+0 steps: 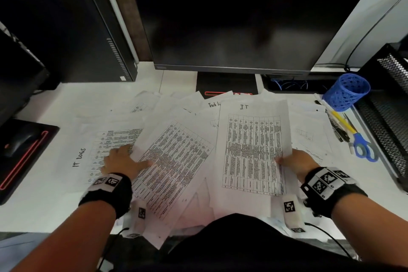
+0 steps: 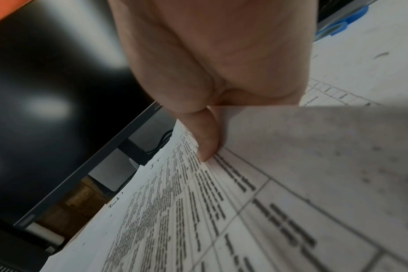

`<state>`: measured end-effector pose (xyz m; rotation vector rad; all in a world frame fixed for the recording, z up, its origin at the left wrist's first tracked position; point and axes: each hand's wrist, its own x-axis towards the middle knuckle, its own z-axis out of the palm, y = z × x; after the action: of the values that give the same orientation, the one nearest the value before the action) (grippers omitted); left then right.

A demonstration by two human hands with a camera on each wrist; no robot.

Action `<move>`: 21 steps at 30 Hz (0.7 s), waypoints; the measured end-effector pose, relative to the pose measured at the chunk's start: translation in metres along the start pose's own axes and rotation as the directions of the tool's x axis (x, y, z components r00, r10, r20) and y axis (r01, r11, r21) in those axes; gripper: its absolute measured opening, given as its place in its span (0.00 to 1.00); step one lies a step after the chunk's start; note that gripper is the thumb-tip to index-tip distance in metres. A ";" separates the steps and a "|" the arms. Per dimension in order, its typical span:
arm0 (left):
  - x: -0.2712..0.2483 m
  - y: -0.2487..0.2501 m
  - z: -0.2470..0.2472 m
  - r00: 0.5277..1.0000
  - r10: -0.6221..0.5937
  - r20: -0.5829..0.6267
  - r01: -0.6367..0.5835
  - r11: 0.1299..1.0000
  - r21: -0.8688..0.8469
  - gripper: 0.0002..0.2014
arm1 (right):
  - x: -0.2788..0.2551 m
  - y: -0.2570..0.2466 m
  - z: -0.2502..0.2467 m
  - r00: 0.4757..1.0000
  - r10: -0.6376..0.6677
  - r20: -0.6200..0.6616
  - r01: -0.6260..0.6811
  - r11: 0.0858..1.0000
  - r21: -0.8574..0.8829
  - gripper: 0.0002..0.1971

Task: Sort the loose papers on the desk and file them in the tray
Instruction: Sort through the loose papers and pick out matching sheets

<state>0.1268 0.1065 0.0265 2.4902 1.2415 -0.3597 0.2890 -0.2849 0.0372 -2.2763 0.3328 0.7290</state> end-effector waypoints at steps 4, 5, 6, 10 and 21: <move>0.005 0.000 0.003 1.000 0.019 0.014 -0.019 1.000 -0.018 0.40 | 0.003 0.002 -0.009 0.997 -0.032 -0.072 0.029 0.999 -0.045 0.04; 0.005 0.000 0.004 0.999 0.025 0.035 -0.021 0.994 -0.112 0.38 | 0.005 0.003 -0.013 0.994 -0.045 -0.101 0.037 0.996 -0.076 0.07; 0.004 0.000 0.005 0.998 0.029 0.054 -0.018 0.978 -0.208 0.37 | 0.008 0.006 -0.017 0.991 -0.052 -0.127 0.038 0.993 -0.110 0.10; 0.004 -0.004 0.001 0.999 0.045 -0.026 -0.051 0.953 -0.298 0.30 | 0.023 0.017 -0.037 0.978 -0.028 -0.206 -0.015 0.979 -0.205 0.15; 0.021 -0.012 -0.055 0.913 0.309 -0.266 -0.338 0.939 -0.069 0.09 | 0.054 0.053 -0.076 0.989 0.117 -0.094 -0.141 0.940 -0.312 0.20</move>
<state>0.1338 0.1504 0.0666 2.6392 0.8746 0.1127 0.3413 -0.3771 0.0205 -2.6108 0.4294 0.8145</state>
